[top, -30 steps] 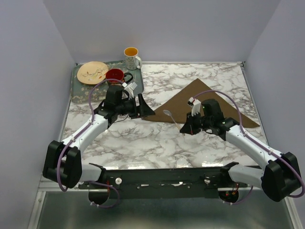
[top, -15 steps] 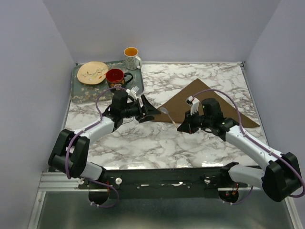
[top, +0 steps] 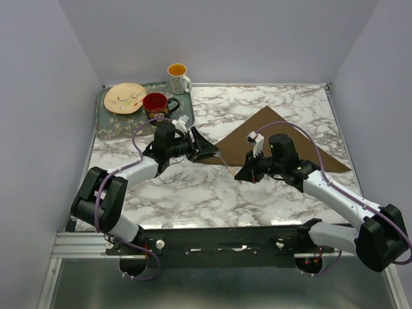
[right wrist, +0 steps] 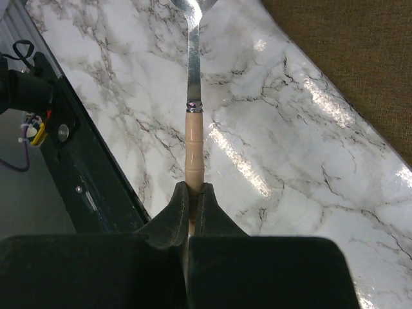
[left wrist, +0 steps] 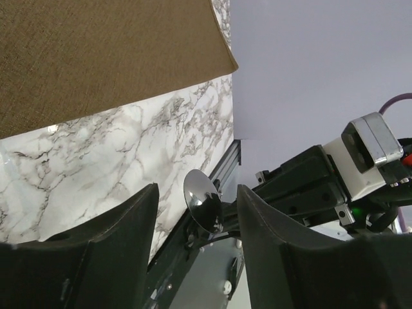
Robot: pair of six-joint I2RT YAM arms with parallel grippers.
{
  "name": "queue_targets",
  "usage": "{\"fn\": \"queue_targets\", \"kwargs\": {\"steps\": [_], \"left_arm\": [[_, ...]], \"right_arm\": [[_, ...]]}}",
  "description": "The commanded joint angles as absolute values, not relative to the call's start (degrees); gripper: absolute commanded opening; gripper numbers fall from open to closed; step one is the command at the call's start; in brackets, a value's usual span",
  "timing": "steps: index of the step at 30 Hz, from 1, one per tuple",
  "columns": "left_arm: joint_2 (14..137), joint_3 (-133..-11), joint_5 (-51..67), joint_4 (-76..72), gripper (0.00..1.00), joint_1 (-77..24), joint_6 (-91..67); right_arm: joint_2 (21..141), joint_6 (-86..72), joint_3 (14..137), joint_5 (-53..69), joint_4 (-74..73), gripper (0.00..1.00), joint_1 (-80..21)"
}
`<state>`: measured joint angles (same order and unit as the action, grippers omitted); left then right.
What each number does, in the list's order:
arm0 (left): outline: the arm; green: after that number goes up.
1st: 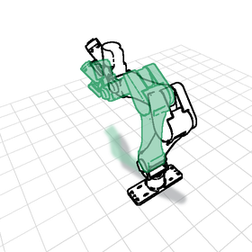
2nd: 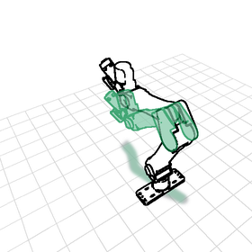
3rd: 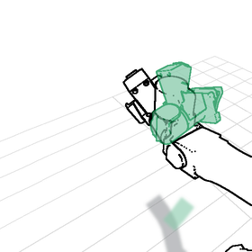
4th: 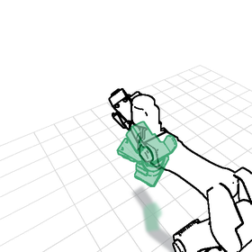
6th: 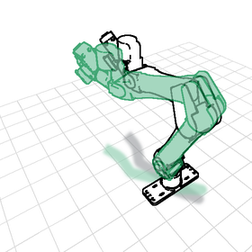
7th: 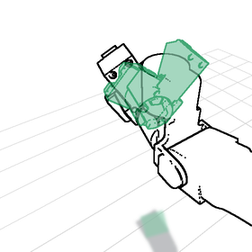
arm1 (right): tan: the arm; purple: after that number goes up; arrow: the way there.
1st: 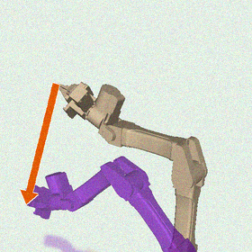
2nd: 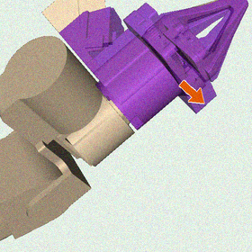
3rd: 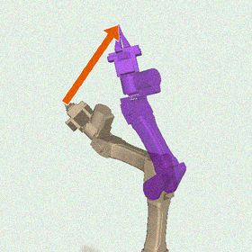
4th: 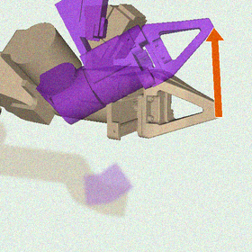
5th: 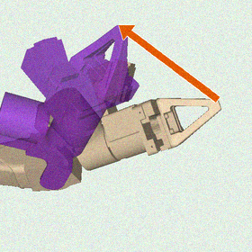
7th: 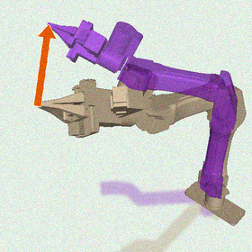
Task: Fold the napkin, place the utensils inside, and roll it up
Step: Pass the utensil from the right arm to the left
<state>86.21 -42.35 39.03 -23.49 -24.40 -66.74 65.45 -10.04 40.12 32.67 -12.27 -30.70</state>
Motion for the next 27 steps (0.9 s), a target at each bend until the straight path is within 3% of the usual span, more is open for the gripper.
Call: {"fn": "queue_targets", "kwargs": {"steps": [1, 4, 6, 7, 8, 9, 10, 11, 16, 22, 27], "left_arm": [[86.40, -43.68, 38.23, -25.31, 0.57, -25.22, -66.89], [86.75, -44.21, 38.67, -25.40, 0.48, -25.31, -66.10], [86.92, -44.65, 38.85, -25.23, 0.26, -25.31, -65.57], [86.84, -44.74, 38.93, -25.22, 0.02, -25.23, -65.39], [86.57, -44.82, 39.02, -24.96, 0.00, -25.22, -64.26], [86.14, -44.74, 39.20, -24.87, 0.00, -25.05, -63.29], [85.70, -44.82, 39.55, -24.79, 0.00, -24.87, -62.15], [84.65, -44.82, 42.07, -25.22, 0.00, -24.87, -59.09], [80.17, -43.51, 56.23, -36.08, 0.00, -25.22, -56.60], [71.73, -40.87, 67.65, -44.77, 0.00, -25.84, -59.29], [70.31, -41.31, 74.44, -62.45, 0.00, -26.98, -72.83]], "right_arm": [[65.21, -10.81, 39.64, 35.59, -9.41, 0.01, -31.20], [65.56, -10.64, 39.29, 36.21, -8.96, 0.01, -31.55], [65.57, -10.37, 39.11, 35.95, -9.05, 0.01, -32.08], [65.57, -10.37, 39.11, 35.69, -9.05, 0.01, -32.17], [65.74, -10.55, 39.37, 35.77, -9.49, 0.01, -32.17], [65.74, -10.89, 39.81, 35.68, -10.80, 0.04, -32.25], [65.83, -11.25, 41.38, 35.94, -11.51, 0.22, -32.26], [66.18, -11.60, 42.27, 37.95, -12.21, 0.30, -32.26], [67.41, -10.63, 51.05, 43.40, -19.42, 0.56, -32.17], [67.06, -7.47, 55.11, 56.68, -19.34, 0.70, -32.08], [66.45, -4.31, 57.13, 68.17, -18.55, 0.71, -32.17]]}}
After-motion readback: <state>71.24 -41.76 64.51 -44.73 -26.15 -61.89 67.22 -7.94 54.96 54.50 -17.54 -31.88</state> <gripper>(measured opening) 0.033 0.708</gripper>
